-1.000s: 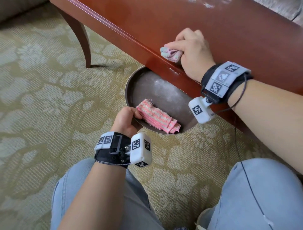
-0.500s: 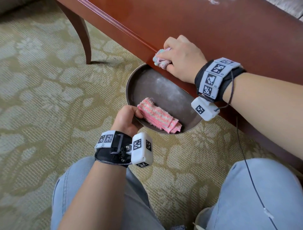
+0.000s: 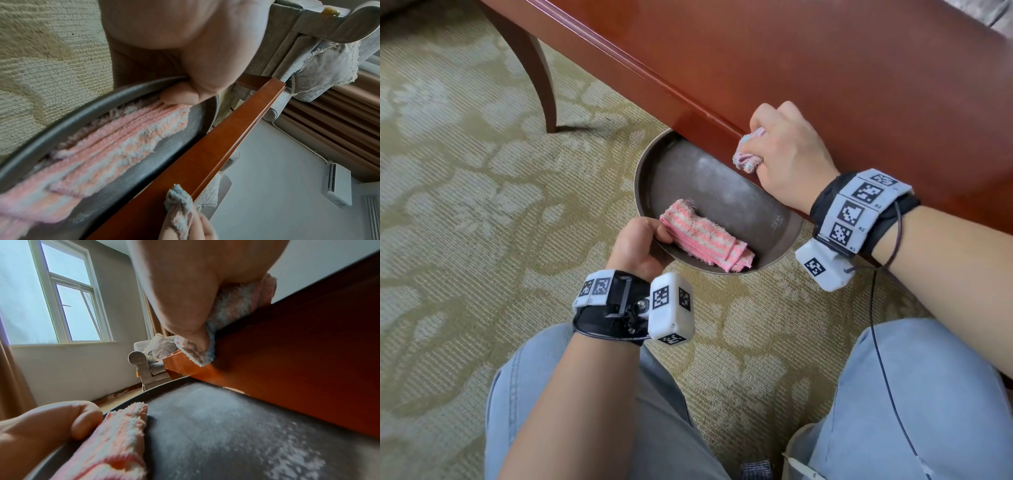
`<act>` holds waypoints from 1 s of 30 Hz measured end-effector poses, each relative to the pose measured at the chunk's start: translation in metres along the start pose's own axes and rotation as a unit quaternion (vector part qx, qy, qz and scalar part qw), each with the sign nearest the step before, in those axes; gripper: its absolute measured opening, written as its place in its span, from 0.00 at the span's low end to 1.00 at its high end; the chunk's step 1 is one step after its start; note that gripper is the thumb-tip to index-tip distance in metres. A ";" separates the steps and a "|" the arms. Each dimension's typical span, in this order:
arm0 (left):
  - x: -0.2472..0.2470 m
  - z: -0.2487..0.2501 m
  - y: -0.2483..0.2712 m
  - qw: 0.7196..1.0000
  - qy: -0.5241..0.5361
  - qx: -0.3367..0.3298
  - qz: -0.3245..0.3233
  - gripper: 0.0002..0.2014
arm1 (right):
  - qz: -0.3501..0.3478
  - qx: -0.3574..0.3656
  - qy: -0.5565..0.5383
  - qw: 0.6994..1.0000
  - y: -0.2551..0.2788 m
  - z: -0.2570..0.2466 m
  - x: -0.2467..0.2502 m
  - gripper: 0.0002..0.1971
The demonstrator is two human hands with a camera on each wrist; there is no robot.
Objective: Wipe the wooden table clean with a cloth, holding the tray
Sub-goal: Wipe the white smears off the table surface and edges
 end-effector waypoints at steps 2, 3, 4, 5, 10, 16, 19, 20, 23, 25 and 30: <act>-0.001 0.000 0.001 1.000 0.002 0.001 -0.002 0.15 | -0.002 -0.013 0.002 1.000 0.010 0.003 0.001 0.08; -0.001 0.000 0.002 1.000 0.001 0.001 -0.003 0.15 | -0.004 -0.018 0.005 1.000 0.015 0.004 0.002 0.08; -0.002 0.000 0.003 1.000 0.000 0.003 -0.006 0.15 | -0.009 -0.020 0.008 1.000 0.021 0.005 0.002 0.08; -0.002 0.000 0.004 1.000 -0.003 0.003 -0.006 0.15 | -0.019 -0.020 0.012 1.000 0.026 0.007 0.003 0.08; -0.002 0.001 0.005 1.000 -0.008 0.006 0.000 0.15 | -0.018 -0.064 -0.118 0.991 0.033 0.017 0.020 0.11; -0.007 0.002 0.011 1.000 -0.010 0.004 0.000 0.13 | 0.039 -0.298 -0.220 0.928 0.029 0.066 0.044 0.12; -0.007 0.002 0.012 1.000 -0.005 0.001 0.003 0.13 | -0.006 -0.337 -0.247 0.909 0.034 0.077 0.033 0.15; -0.007 0.002 0.012 1.000 -0.001 -0.001 0.004 0.13 | -0.007 -0.344 -0.252 0.904 0.035 0.079 0.032 0.17; -0.007 0.003 0.014 1.000 -0.001 0.000 0.000 0.13 | 0.000 -0.334 -0.207 0.920 0.039 0.077 0.031 0.20; -0.006 0.003 0.013 1.000 -0.004 0.002 0.000 0.14 | -0.007 -0.310 -0.147 0.939 0.043 0.068 0.031 0.20; -0.007 0.004 0.013 1.000 -0.002 -0.004 0.003 0.13 | -0.041 -0.242 -0.045 0.968 0.047 0.039 0.027 0.15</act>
Point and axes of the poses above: each hand's wrist, its own y-axis away from the middle knuckle, its own x-axis out of the back of the hand, z = x × y, the point moved 6 cm from there along -y, towards the middle knuckle, and after that the axes turned 9 degrees about y, right-handed, at the moved point
